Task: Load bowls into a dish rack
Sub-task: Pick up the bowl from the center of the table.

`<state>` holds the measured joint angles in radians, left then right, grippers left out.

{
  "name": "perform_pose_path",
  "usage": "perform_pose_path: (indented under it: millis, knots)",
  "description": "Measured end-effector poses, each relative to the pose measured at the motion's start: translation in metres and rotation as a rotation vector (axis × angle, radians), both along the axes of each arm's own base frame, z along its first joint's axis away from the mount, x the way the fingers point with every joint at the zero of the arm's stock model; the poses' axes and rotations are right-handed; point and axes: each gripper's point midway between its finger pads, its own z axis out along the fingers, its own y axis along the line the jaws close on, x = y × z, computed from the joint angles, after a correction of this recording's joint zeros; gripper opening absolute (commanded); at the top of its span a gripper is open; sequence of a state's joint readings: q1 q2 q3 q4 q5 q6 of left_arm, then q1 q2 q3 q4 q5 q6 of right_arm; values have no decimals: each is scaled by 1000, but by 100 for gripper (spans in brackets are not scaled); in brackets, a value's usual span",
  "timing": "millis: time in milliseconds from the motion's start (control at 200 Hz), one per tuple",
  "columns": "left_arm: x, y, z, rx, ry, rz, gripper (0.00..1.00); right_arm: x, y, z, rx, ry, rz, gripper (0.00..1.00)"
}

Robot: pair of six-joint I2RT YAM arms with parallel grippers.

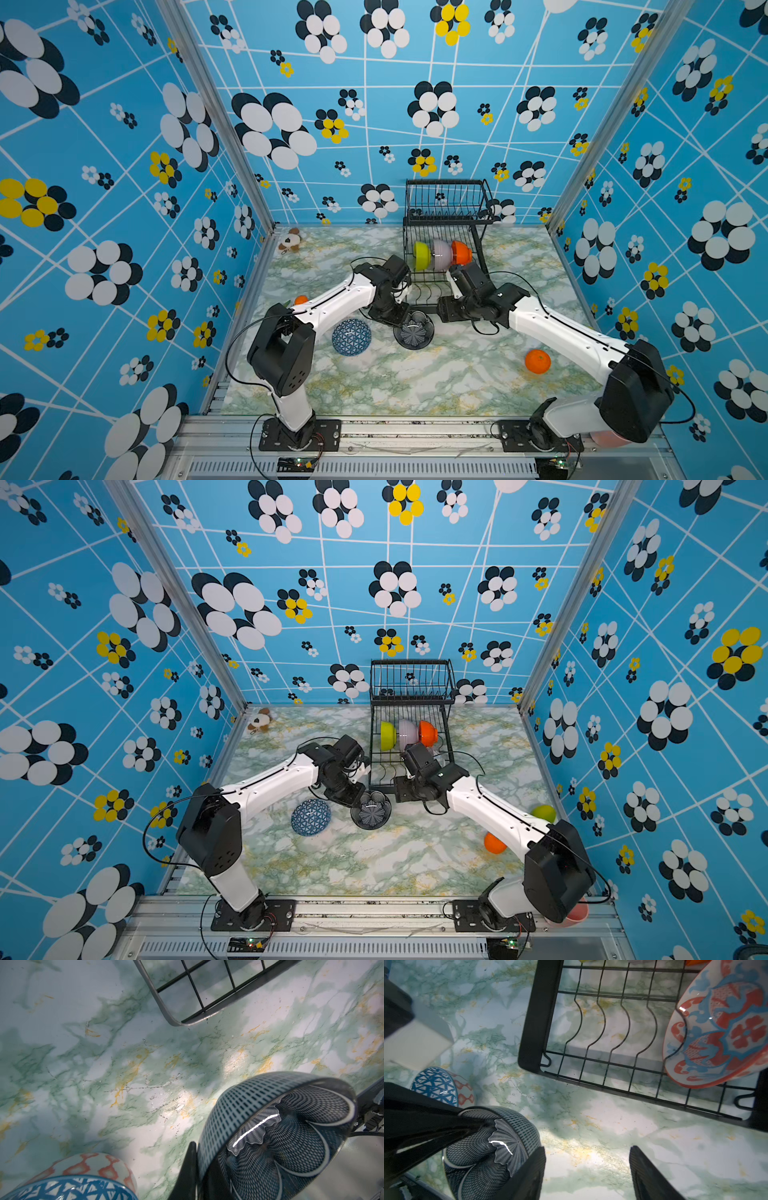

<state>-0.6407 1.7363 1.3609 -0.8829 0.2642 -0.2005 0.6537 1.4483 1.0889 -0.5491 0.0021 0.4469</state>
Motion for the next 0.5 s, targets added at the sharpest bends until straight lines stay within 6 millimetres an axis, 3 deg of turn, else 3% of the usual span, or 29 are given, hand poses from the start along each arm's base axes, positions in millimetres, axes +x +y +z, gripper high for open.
perform_pose_path:
  millis: [255, 500]
  knots:
    - [0, 0, 2, -6, -1, 1, 0, 1, 16, 4, 93, 12, 4, 59]
    - [0, 0, 2, -7, 0, 3, 0, -8, 24, -6, 131, 56, 21, 56]
